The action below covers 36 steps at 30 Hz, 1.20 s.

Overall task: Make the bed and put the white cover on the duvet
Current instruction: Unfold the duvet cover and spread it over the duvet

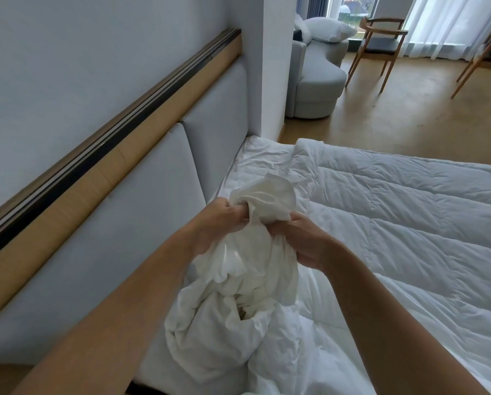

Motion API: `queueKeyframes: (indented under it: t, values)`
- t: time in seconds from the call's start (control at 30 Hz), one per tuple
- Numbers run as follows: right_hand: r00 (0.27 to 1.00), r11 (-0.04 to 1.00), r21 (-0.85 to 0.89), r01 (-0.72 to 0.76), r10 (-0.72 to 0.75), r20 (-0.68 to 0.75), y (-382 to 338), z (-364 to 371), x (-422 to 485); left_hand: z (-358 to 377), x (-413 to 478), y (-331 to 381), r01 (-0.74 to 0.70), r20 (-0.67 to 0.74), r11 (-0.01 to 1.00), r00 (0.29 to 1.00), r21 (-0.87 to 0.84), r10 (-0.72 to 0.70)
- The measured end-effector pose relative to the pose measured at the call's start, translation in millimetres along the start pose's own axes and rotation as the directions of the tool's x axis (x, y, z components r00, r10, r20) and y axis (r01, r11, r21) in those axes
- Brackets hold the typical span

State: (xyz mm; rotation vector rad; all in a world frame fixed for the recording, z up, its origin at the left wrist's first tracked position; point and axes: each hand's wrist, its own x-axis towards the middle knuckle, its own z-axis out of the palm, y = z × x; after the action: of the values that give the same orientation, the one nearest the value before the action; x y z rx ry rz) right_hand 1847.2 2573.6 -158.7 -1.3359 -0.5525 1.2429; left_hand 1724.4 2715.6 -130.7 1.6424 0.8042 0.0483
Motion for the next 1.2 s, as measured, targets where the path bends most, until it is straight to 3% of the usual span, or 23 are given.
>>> queueKeyframes:
  t: [0.1, 0.17, 0.27, 0.43, 0.57, 0.67, 0.77, 0.87, 1.0, 1.1, 1.2]
  values:
    - [0.998, 0.998, 0.063, 0.001, -0.005, 0.064, 9.0, 4.5, 1.5, 7.4, 4.4, -1.4, -0.047, -0.141, 0.998, 0.989, 0.038, 0.052]
    - [0.992, 0.998, -0.053, -0.037, 0.043, 0.119, 14.1, 6.7, 5.2, 7.0, 4.1, -0.8, -0.061, -0.131, 0.997, 0.989, 0.05, 0.068]
    - [0.989, 0.971, -0.219, -0.101, 0.123, 0.089, 9.5, 1.0, 9.0, -3.9, 1.2, -7.0, -0.073, 0.096, 0.997, 0.993, 0.039, 0.069]
    - [0.989, 0.964, -0.267, 0.003, 0.037, 0.145, -8.4, -7.2, 12.9, -27.3, 0.8, -26.2, -0.001, 0.388, 0.999, 0.921, -0.042, 0.017]
    - [1.0, 0.987, -0.157, 0.026, -0.023, 0.017, -8.6, -3.0, 17.7, -38.4, 0.5, -27.1, 0.069, 0.574, 0.998, 0.817, 0.011, -0.063]
    - [0.995, 0.999, -0.006, 0.034, -0.035, -0.098, -8.0, -5.9, 16.5, -48.5, 3.2, -31.1, 0.04, 0.544, 0.999, 0.837, 0.037, -0.054]
    - [0.989, 0.999, 0.004, 0.046, -0.045, -0.141, -9.8, -12.4, 15.6, -44.1, 3.7, -32.4, -0.023, 0.527, 0.994, 0.849, 0.111, -0.04]
    - [0.996, 0.998, -0.052, -0.019, 0.015, -0.087, -10.2, -17.8, 12.6, -44.6, 6.1, -29.8, -0.065, 0.559, 0.983, 0.828, 0.169, -0.041]
    - [0.99, 0.99, -0.047, -0.134, 0.136, 0.044, -7.3, -25.7, 6.3, -48.1, 10.1, -23.2, -0.057, 0.549, 0.993, 0.836, 0.099, -0.007]
    - [0.962, 0.969, -0.158, -0.191, 0.216, 0.164, -1.1, -28.5, 3.0, -33.4, 15.7, -21.8, 0.017, 0.418, 0.999, 0.908, -0.035, -0.001]
    - [0.959, 0.893, -0.406, -0.196, 0.262, 0.113, 5.2, -22.0, 0.0, -22.4, 19.1, -21.5, 0.033, 0.366, 0.99, 0.93, -0.139, 0.021]
